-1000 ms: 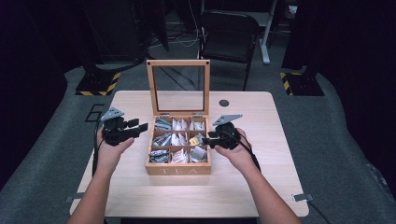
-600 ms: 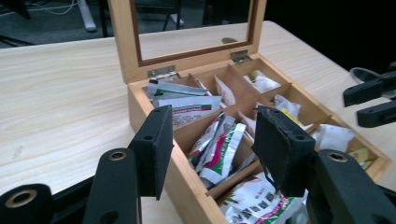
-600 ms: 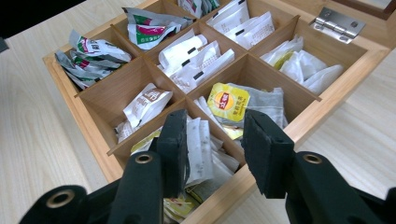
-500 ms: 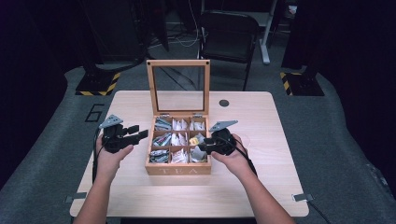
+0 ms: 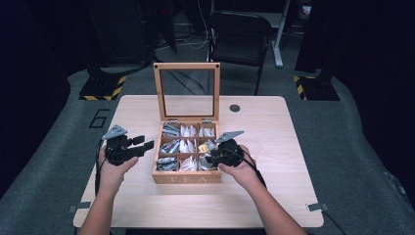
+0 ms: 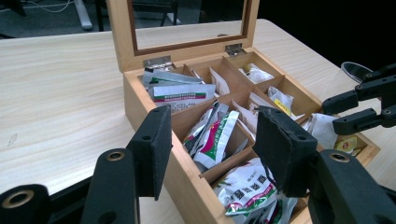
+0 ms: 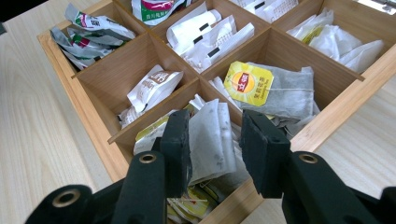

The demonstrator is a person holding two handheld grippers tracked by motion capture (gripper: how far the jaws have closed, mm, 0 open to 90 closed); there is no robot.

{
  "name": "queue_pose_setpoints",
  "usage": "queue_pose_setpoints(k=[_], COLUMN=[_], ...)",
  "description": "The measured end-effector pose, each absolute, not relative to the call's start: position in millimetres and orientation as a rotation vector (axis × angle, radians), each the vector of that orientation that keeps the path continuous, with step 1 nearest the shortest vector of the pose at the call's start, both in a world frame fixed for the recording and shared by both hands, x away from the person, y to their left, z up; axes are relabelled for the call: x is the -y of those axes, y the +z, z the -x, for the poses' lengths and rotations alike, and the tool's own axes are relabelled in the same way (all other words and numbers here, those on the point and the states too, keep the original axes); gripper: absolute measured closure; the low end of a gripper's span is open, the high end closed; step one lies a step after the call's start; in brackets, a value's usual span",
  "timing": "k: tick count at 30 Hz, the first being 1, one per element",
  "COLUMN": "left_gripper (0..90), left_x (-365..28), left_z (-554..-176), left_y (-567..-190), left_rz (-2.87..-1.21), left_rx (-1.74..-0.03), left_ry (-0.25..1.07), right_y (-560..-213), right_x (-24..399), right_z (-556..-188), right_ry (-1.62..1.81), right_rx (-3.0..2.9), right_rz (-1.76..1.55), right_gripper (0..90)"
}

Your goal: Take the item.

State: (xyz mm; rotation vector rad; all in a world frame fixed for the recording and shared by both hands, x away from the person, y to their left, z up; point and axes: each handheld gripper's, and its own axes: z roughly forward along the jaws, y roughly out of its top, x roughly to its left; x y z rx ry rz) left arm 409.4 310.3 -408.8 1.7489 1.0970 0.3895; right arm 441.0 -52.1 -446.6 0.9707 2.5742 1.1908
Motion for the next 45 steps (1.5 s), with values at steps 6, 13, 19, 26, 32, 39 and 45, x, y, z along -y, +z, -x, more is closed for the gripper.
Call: queue_pose_setpoints(k=[6,13,19,26,32,39,45], left_gripper=[46.0,46.0,46.0,45.9,46.0,46.0,46.0], left_x=[-315.4,-315.7,-317.0,-317.2,-316.3,-315.8,-316.2], left_z=[-407.6,-407.5,-407.2,-407.1,-407.6,-407.5,-407.3], left_y=[-411.9,-414.5,-414.6,-415.3,-415.7,-415.8,-415.5], left_rz=[-1.734,-1.731,-1.726,-1.725,-1.727,-1.727,-1.731], left_rx=[-1.121,-1.129,-1.130,-1.135,-1.133,-1.132,-1.132], left_ry=[0.386,0.379,0.381,0.382,0.385,0.386,0.384], right_y=[-451.7,-452.2,-449.1,-437.4,-426.2,-414.7,-397.2], right_x=[50.1,45.1,45.5,49.7,53.2,61.9,69.3], right_z=[-440.5,-436.8,-435.1,-434.9,-435.3,-435.8,-432.9], right_ry=[1.179,1.165,1.195,1.249,1.274,1.309,1.344], right_rx=[-2.604,-2.633,-2.631,-2.595,-2.573,-2.535,-2.484], right_rz=[-0.963,-0.913,-0.914,-0.923,-0.921,-0.929,-0.910], right_gripper=[68.1,81.0,82.8,82.9,82.9,82.9,82.8])
